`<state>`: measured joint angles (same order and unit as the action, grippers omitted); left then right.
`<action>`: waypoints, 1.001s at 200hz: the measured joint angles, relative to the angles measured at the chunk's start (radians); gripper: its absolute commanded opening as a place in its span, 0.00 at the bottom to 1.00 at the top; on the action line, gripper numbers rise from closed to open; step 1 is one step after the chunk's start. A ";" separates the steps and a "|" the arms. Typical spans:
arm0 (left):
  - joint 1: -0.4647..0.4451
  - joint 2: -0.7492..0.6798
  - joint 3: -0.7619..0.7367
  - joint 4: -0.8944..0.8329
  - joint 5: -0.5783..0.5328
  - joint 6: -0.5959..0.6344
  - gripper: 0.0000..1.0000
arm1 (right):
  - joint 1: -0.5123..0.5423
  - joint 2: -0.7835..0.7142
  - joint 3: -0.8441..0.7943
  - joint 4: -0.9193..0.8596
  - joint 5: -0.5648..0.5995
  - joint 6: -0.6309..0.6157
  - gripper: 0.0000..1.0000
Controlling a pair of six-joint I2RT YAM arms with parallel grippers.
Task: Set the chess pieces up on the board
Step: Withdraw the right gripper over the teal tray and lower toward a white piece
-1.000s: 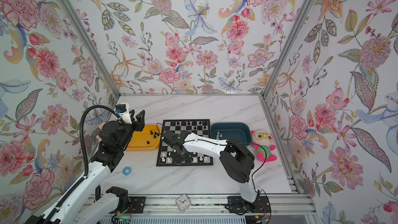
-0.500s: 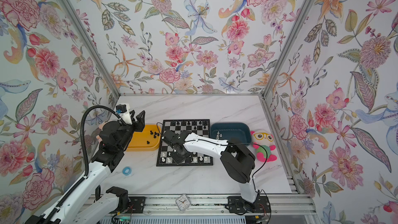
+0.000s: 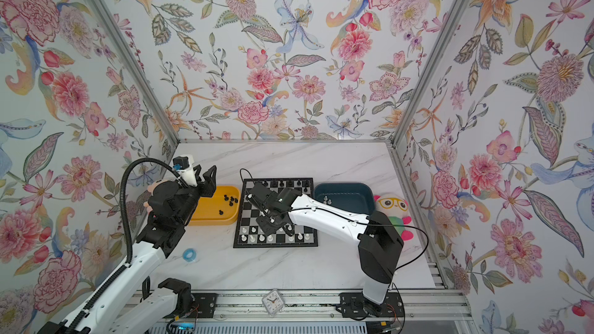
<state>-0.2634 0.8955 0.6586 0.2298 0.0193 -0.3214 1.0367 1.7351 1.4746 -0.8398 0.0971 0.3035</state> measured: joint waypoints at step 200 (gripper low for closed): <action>0.000 0.104 0.000 0.105 -0.126 -0.008 0.60 | -0.659 -0.240 -0.276 0.147 -0.064 -0.114 0.36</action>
<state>-0.2634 0.9997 0.6590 0.3351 -0.1062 -0.3294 0.3779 1.4956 1.1984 -0.6926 0.0334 0.1890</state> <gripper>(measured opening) 0.602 0.371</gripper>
